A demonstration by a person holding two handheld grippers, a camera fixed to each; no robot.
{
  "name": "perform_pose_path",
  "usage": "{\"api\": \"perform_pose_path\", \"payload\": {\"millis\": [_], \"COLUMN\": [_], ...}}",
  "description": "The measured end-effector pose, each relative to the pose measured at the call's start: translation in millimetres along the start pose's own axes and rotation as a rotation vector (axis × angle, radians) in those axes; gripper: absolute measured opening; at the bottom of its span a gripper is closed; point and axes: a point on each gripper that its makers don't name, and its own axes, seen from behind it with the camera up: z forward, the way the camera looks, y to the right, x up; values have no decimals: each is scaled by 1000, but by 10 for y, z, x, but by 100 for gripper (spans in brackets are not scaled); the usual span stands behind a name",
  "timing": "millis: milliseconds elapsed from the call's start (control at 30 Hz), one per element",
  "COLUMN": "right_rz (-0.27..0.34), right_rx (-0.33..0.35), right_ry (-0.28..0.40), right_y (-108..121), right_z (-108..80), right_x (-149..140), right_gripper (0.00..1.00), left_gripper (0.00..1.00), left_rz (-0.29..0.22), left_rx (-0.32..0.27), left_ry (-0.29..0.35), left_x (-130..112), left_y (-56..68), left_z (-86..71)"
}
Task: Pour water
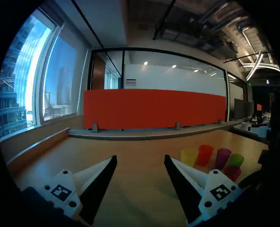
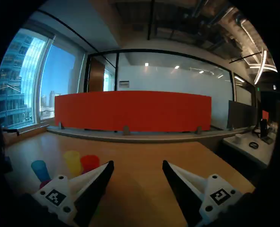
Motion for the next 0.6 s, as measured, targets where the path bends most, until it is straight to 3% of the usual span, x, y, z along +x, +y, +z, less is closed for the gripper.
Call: {"api": "perform_pose_path", "payload": {"millis": [200, 600], "right_rz": [13, 5], "right_rx": [-50, -98], "right_ry": [47, 79], "right_y": [39, 53], "right_z": [-35, -76], "right_x": [85, 157], "right_gripper": [99, 99], "left_gripper": [93, 93], "left_rz": [-22, 3], "left_rx": [16, 27], "left_ry": [17, 41], "left_x": [25, 87], "left_y": [11, 46], "left_z": [-9, 13]}}
